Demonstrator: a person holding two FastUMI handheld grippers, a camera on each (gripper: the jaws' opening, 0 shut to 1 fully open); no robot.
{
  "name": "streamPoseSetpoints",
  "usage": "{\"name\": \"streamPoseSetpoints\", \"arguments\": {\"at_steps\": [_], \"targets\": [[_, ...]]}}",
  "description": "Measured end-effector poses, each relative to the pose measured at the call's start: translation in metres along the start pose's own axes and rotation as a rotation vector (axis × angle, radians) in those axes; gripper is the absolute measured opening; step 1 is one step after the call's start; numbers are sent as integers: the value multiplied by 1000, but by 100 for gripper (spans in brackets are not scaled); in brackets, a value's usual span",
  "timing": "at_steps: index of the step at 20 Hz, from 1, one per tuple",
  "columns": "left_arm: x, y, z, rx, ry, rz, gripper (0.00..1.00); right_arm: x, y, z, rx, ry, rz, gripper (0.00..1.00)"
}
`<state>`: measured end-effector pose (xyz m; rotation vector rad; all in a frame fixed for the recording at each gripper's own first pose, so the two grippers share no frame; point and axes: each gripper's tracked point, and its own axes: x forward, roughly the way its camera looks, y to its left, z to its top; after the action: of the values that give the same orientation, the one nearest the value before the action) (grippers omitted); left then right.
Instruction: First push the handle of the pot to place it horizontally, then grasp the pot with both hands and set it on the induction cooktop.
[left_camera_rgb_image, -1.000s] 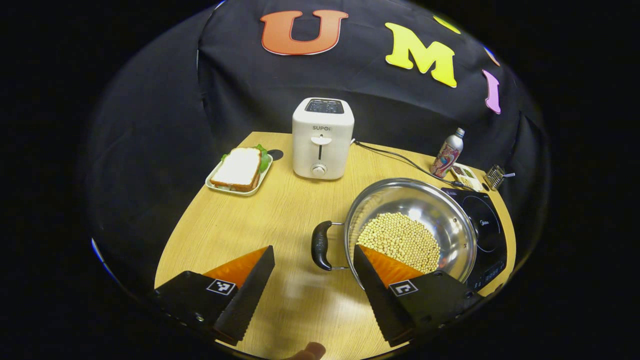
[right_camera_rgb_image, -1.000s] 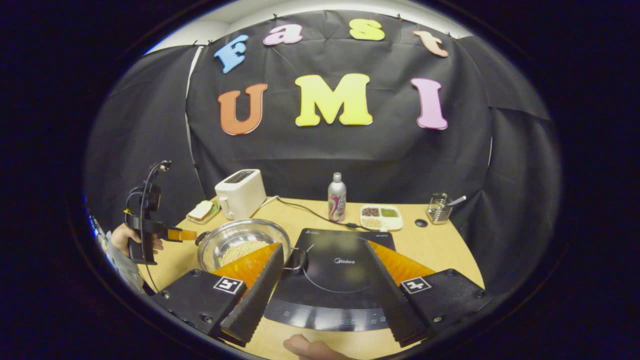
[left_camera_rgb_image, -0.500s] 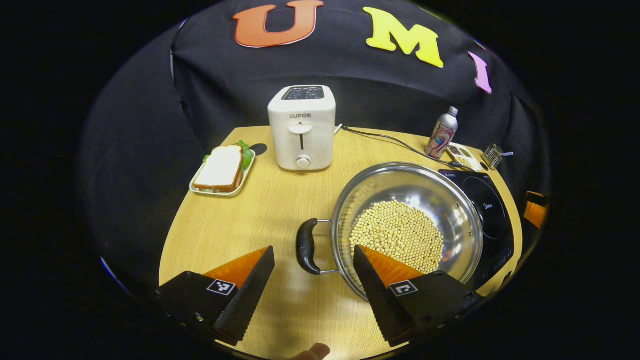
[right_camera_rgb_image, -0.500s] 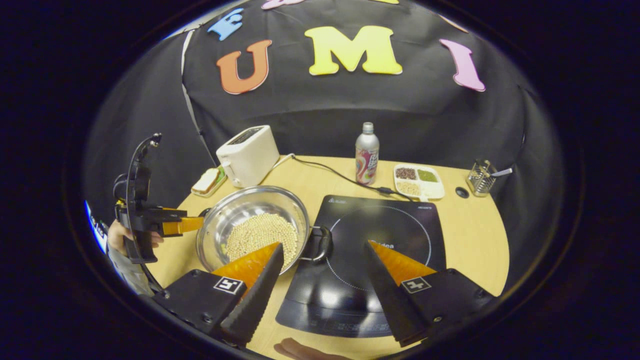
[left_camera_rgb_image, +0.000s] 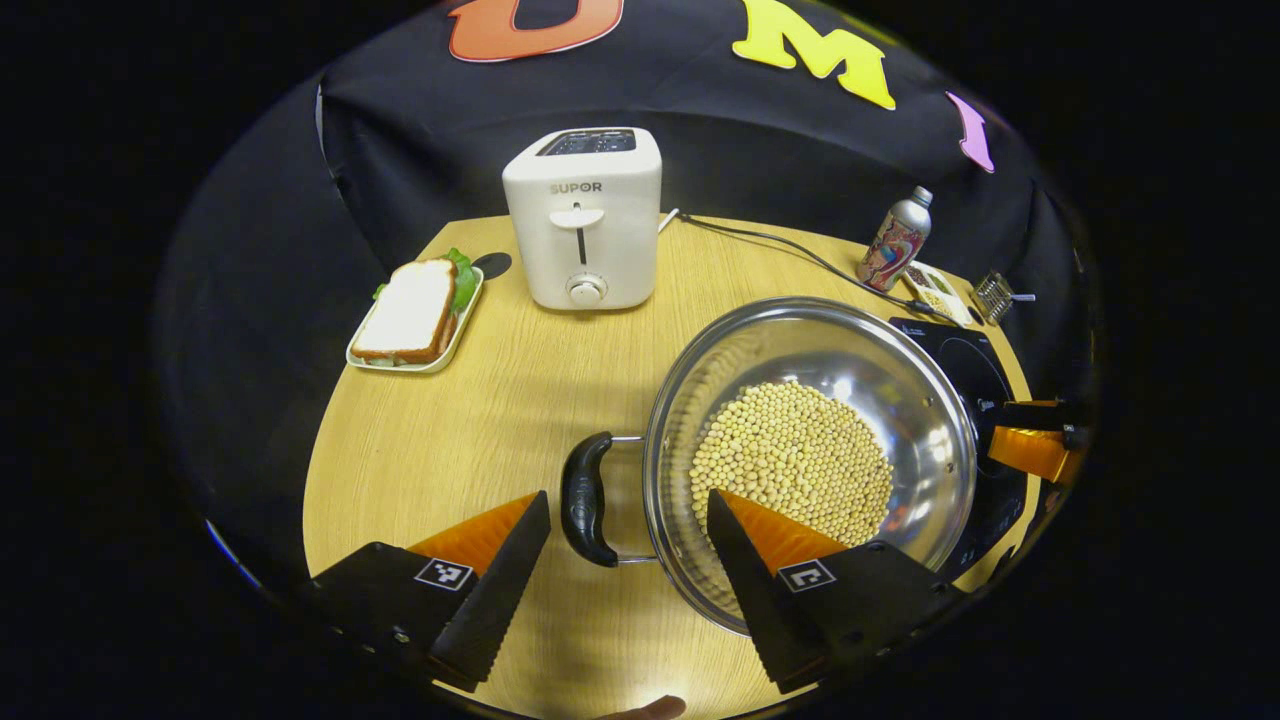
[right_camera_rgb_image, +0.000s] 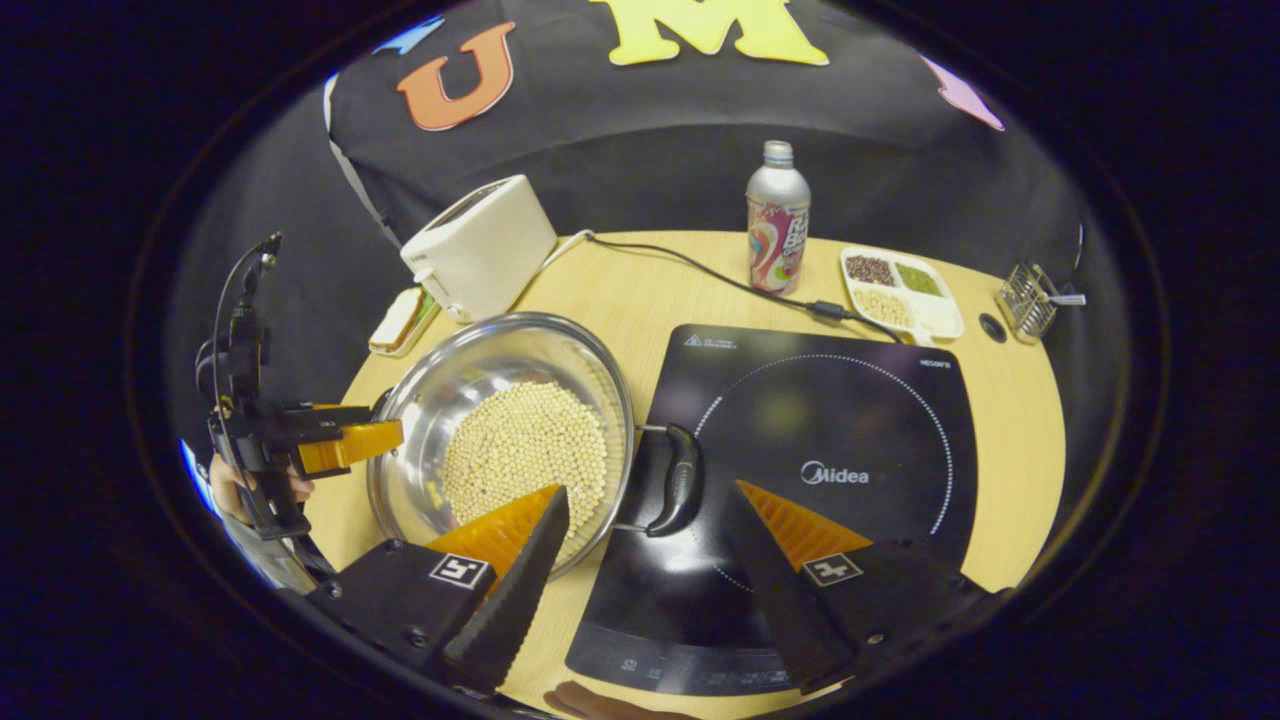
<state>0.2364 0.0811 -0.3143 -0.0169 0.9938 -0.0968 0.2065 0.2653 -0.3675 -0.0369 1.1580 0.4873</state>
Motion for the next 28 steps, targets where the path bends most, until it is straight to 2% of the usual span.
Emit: {"name": "streamPoseSetpoints", "arguments": {"at_steps": [1,2,4,5,6,7,8,9,10,11,12,13,14,15,16,17,18,19,22,23,24,25,27,28], "targets": [[3,0,-1,0,12,-2,100,8,2,-1,13,22,2,96],[7,0,-3,-5,23,-3,91,16,2,-3,26,44,1,98],[15,1,-7,-10,46,-2,87,24,5,-9,48,96,-2,90],[16,1,-8,-10,55,-4,79,28,4,-4,40,71,-13,96],[18,3,-9,-13,63,1,88,27,3,-1,29,83,-31,96],[18,6,-11,-11,70,7,74,31,2,-1,27,93,-43,95],[15,7,-10,-13,64,0,73,31,3,-3,33,109,-57,89],[18,4,-10,-9,66,-5,68,31,3,-1,33,113,-70,91],[17,4,-10,-12,63,-7,68,31,2,-3,28,128,-82,94],[19,4,-9,-13,66,-12,76,30,1,-3,24,133,-90,93],[19,4,-10,-13,64,-14,76,31,2,-3,26,137,-99,92],[20,4,-10,-14,69,-14,64,32,1,-1,30,144,-105,91],[20,4,-9,-10,68,-13,73,33,0,-2,34,149,-109,87],[19,5,-10,-7,74,-13,74,32,-1,-2,36,155,-114,80],[19,4,-9,0,77,-13,64,32,0,-3,34,163,-120,79],[19,5,-10,8,83,-16,69,32,-1,-2,28,168,-127,85],[20,5,-9,8,86,-20,64,32,-1,-2,26,175,-131,79],[19,4,-10,2,94,-27,64,32,0,-2,27,181,-134,85],[21,3,-10,-14,113,-47,64,33,-1,-2,28,192,-139,85],[20,4,-10,-14,111,-47,54,32,-1,-2,26,193,-142,85],[20,4,-10,-12,114,-45,64,32,-2,-2,26,195,-145,85],[20,4,-10,-7,110,-43,64,33,-5,-1,24,192,-155,79],[21,3,-8,-9,106,-47,53,34,-10,-2,31,195,-163,76],[20,2,-9,-4,107,-50,61,32,-9,-1,32,195,-159,66]]}}
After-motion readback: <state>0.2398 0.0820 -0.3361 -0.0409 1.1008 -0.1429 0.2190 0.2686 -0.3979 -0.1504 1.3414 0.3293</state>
